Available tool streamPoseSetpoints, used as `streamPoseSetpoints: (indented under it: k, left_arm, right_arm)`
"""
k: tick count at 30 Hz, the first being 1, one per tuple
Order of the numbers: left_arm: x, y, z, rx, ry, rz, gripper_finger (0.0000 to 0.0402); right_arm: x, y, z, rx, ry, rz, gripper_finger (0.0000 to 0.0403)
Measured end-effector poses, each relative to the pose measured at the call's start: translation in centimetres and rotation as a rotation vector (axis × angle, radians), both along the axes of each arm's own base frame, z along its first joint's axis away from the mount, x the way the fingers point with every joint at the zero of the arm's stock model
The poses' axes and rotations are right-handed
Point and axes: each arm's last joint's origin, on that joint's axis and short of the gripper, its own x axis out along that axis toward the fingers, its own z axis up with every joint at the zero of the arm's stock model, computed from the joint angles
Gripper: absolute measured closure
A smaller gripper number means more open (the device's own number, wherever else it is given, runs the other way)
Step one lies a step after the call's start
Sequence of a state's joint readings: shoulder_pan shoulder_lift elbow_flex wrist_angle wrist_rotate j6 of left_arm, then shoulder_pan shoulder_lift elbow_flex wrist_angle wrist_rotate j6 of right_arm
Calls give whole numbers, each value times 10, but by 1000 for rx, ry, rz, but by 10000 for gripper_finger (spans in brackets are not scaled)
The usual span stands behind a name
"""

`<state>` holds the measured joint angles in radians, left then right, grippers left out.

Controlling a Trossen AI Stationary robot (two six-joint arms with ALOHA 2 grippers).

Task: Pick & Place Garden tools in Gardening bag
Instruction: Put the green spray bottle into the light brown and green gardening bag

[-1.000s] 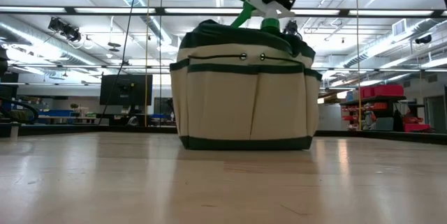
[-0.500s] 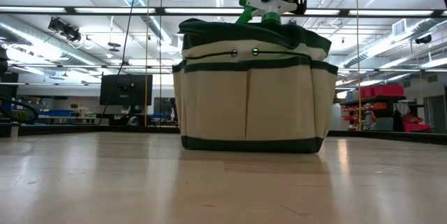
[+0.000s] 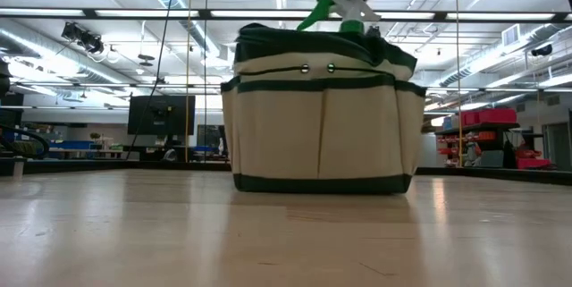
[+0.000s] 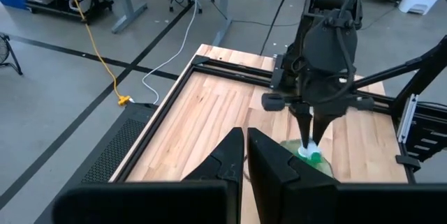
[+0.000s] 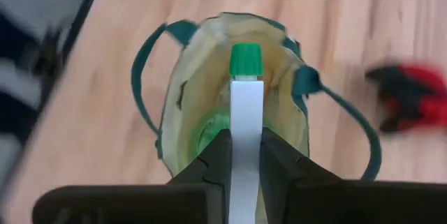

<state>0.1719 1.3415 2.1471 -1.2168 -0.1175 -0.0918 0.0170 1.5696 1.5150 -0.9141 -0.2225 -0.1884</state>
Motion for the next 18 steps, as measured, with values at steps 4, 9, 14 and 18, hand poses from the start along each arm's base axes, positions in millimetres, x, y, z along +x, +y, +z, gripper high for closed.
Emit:
streamPoseSetpoints:
  k: [4,9,14,18]
  left_arm:
    - [0,0,0,-9,-2,-12,376]
    - [0,0,0,-11,-2,-11,376]
    - [0,0,0,-13,-3,-9,376]
    - [0,0,0,-13,-3,-9,376]
  right_arm:
    - [-3,0,-1,-173,-50,279,355]
    - [-6,1,-3,-307,-88,529,355]
    - [-9,1,-5,-386,-99,687,355]
    - [-12,1,-7,-426,-93,785,355]
